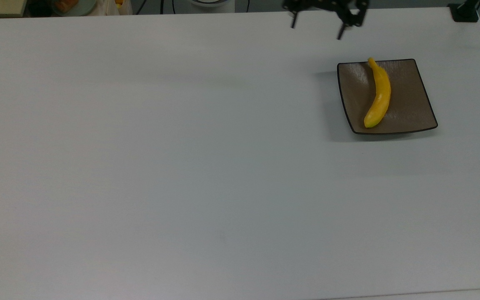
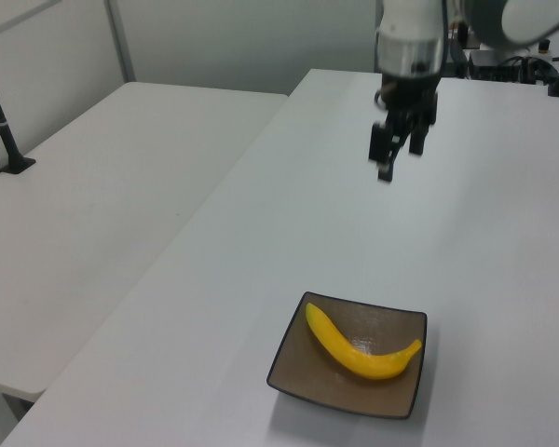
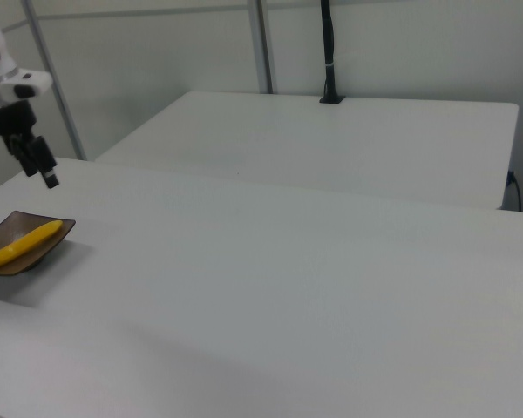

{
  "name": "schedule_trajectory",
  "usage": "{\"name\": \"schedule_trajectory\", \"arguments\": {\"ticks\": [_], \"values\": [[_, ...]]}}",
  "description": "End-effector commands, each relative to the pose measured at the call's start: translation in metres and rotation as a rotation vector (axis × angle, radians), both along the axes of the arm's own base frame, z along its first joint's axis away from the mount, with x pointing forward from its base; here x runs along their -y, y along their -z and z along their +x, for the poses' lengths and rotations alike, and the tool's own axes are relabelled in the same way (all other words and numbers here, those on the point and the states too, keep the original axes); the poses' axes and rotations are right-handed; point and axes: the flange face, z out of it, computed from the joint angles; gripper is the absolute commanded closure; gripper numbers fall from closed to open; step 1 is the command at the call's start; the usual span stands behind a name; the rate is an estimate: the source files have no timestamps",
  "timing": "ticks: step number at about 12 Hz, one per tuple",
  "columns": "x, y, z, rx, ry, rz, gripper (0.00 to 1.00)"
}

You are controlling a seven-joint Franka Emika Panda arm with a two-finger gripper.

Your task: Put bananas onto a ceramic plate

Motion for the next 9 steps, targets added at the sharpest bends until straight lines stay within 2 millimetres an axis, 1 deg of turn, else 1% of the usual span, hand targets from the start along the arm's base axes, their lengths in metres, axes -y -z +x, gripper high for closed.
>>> {"name": "schedule_trajectory", "arguments": {"ticks": [1,3,4,5,6,7,9], "values": [[0.063,-0.019,0.004,-0.026,-0.145,0.031,0.00],[0.088,-0.017,0.010,-0.044,-0.258,0.065,0.00],[0.104,-0.019,0.012,-0.047,-0.307,0.091,0.00],[0.115,-0.023,0.014,-0.035,-0.342,0.097,0.00],[0.118,-0.022,0.011,-0.036,-0.350,0.093,0.00],[0.116,-0.015,0.009,-0.043,-0.356,0.086,0.00],[0.116,-0.015,0.009,-0.041,-0.348,0.080,0.00]]}}
